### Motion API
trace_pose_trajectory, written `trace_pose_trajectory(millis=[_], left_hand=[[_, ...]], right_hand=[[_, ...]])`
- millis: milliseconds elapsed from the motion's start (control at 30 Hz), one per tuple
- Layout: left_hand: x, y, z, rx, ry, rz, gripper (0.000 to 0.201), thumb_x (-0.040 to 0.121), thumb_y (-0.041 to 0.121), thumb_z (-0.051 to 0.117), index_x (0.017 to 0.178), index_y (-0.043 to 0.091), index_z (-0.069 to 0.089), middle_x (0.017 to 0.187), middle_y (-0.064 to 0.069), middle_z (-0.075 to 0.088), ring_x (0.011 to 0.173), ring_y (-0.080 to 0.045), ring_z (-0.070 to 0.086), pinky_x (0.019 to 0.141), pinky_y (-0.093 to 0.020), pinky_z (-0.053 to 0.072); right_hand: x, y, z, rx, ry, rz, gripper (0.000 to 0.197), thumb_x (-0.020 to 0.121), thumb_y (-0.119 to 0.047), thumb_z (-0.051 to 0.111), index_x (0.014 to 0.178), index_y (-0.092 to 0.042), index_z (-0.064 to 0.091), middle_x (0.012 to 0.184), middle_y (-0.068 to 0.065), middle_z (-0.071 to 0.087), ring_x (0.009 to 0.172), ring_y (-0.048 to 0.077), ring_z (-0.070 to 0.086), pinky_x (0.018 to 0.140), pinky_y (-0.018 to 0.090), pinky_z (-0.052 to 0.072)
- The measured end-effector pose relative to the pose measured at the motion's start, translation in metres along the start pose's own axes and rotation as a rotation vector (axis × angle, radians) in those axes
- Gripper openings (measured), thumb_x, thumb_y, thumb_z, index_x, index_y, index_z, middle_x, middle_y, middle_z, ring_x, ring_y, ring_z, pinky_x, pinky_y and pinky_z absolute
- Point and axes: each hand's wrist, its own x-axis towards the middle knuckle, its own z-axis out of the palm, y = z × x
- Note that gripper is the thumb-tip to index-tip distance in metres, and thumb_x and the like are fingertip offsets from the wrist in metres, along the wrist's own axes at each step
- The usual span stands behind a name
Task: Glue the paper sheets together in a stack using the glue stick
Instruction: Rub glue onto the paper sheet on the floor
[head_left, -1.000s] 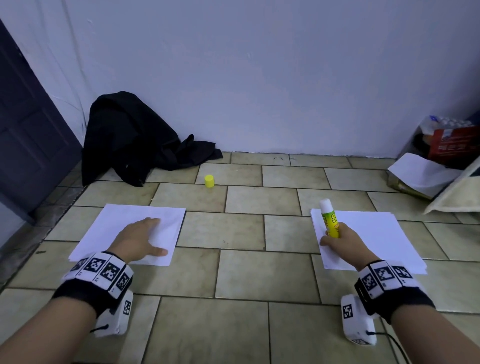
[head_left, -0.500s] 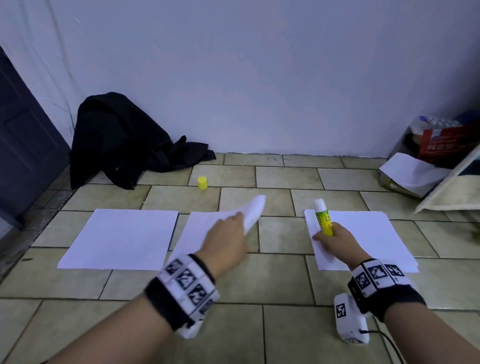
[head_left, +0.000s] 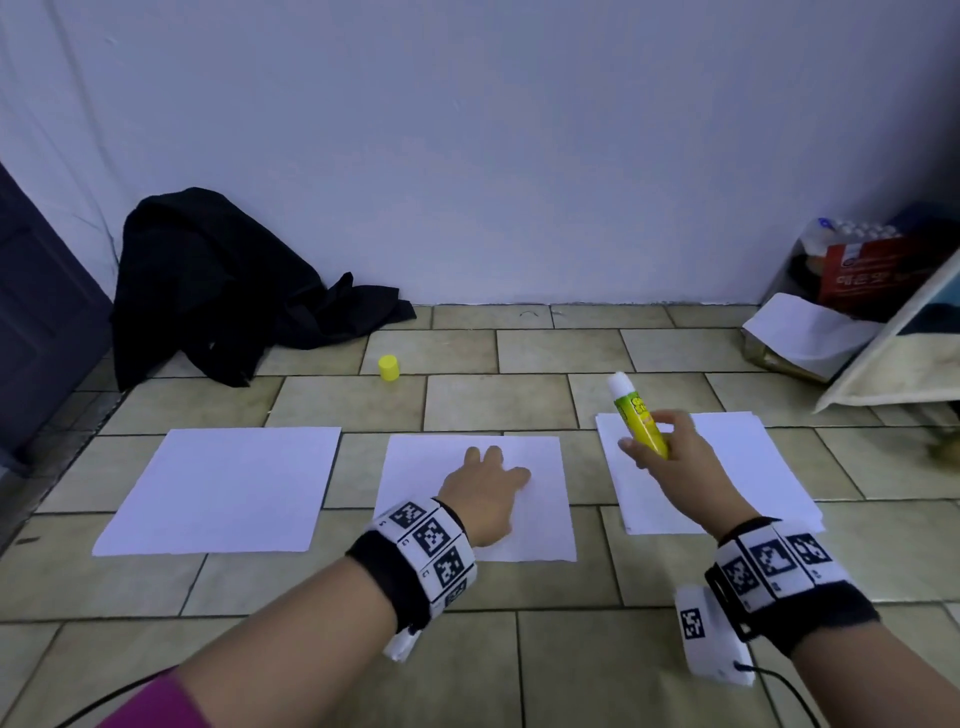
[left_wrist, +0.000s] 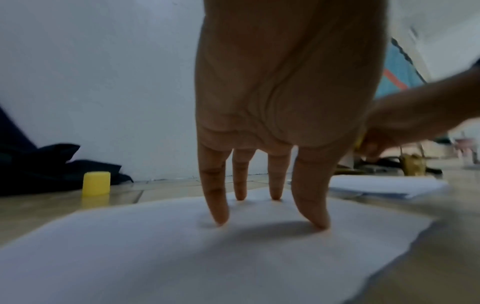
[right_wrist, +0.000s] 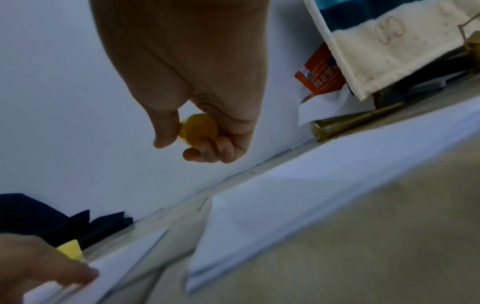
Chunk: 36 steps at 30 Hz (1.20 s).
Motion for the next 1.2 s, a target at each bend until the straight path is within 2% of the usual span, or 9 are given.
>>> trace_pose_trajectory(millis=[67, 200, 267, 367, 500, 600, 667, 833, 1200], left_hand=[[0.003, -0.002, -0.004, 0.054, 0.006, 0.025, 0.059, 0.089, 0.021, 0.061, 0.142, 0.017, 0.033, 0.141, -0.013, 0.027, 0.131, -0.033, 0.023, 0.092, -0.042, 0.046], [0.014, -0.003, -0.011, 0.113, -0.007, 0.104, 0.073, 0.089, 0.034, 0.064, 0.146, 0.009, 0.026, 0.16, -0.007, 0.001, 0.146, -0.026, -0.002, 0.109, -0.047, 0.032], [0.02, -0.005, -0.012, 0.069, -0.011, 0.126, 0.076, 0.09, 0.04, 0.061, 0.147, 0.008, 0.021, 0.159, -0.005, 0.006, 0.146, -0.023, 0.004, 0.11, -0.046, 0.031], [0.025, -0.01, -0.01, 0.053, 0.047, 0.15, 0.079, 0.087, 0.049, 0.061, 0.146, 0.012, 0.024, 0.156, -0.004, 0.017, 0.139, -0.024, 0.021, 0.107, -0.043, 0.033], [0.029, -0.015, -0.008, 0.083, 0.074, 0.159, 0.087, 0.084, 0.057, 0.061, 0.149, 0.014, 0.022, 0.157, -0.004, 0.015, 0.14, -0.024, 0.019, 0.108, -0.043, 0.031], [0.031, -0.02, -0.008, 0.13, 0.009, 0.163, 0.101, 0.078, 0.061, 0.066, 0.152, 0.018, 0.013, 0.16, -0.003, 0.005, 0.144, -0.024, 0.011, 0.111, -0.045, 0.03], [0.031, -0.021, -0.009, 0.134, -0.016, 0.16, 0.106, 0.075, 0.061, 0.069, 0.153, 0.02, 0.01, 0.16, -0.003, 0.003, 0.145, -0.025, 0.009, 0.112, -0.046, 0.028], [0.031, -0.019, -0.011, 0.12, -0.009, 0.159, 0.105, 0.073, 0.058, 0.072, 0.152, 0.019, 0.014, 0.158, -0.003, 0.008, 0.142, -0.025, 0.014, 0.11, -0.046, 0.032], [0.031, -0.019, -0.011, 0.094, 0.012, 0.153, 0.105, 0.071, 0.058, 0.074, 0.151, 0.021, 0.018, 0.159, -0.001, 0.01, 0.143, -0.024, 0.015, 0.111, -0.046, 0.031]], right_hand=[[0.0, -0.017, -0.01, -0.019, 0.042, -0.043, 0.032, 0.085, -0.035, 0.068, 0.103, -0.015, 0.05, 0.08, 0.002, 0.061, 0.071, 0.01, 0.055, 0.056, 0.022, 0.035], [0.008, -0.05, -0.018, -0.078, 0.073, -0.143, 0.036, 0.08, -0.034, 0.074, 0.076, -0.001, 0.062, 0.06, 0.001, 0.051, 0.054, 0.013, 0.044, 0.052, 0.026, 0.032], [0.014, -0.061, -0.012, -0.063, 0.088, -0.17, 0.034, 0.077, -0.032, 0.077, 0.073, -0.001, 0.064, 0.06, 0.004, 0.056, 0.049, 0.013, 0.047, 0.05, 0.025, 0.036], [0.026, -0.069, 0.005, 0.025, -0.015, -0.157, 0.019, 0.076, -0.023, 0.079, 0.076, -0.008, 0.067, 0.073, 0.011, 0.069, 0.051, 0.013, 0.064, 0.049, 0.024, 0.05], [0.045, -0.068, 0.031, -0.09, -0.055, -0.147, 0.023, 0.075, -0.013, 0.079, 0.083, -0.015, 0.057, 0.09, 0.013, 0.062, 0.058, 0.013, 0.063, 0.043, 0.019, 0.05], [0.054, -0.065, 0.044, -0.184, -0.078, -0.164, 0.025, 0.075, -0.013, 0.078, 0.088, -0.016, 0.057, 0.095, 0.016, 0.063, 0.076, 0.029, 0.065, 0.059, 0.037, 0.058], [0.056, -0.064, 0.048, -0.233, -0.093, -0.171, 0.024, 0.077, -0.014, 0.077, 0.091, -0.016, 0.058, 0.096, 0.012, 0.061, 0.08, 0.027, 0.063, 0.06, 0.032, 0.053], [0.058, -0.065, 0.051, -0.34, -0.142, -0.22, 0.023, 0.084, -0.016, 0.07, 0.102, -0.012, 0.056, 0.096, 0.012, 0.056, 0.07, 0.02, 0.052, 0.044, 0.013, 0.032], [0.038, -0.065, 0.034, -0.569, -0.321, -0.321, 0.025, 0.085, -0.022, 0.069, 0.104, -0.015, 0.055, 0.093, 0.006, 0.052, 0.077, 0.02, 0.05, 0.052, 0.02, 0.033]])
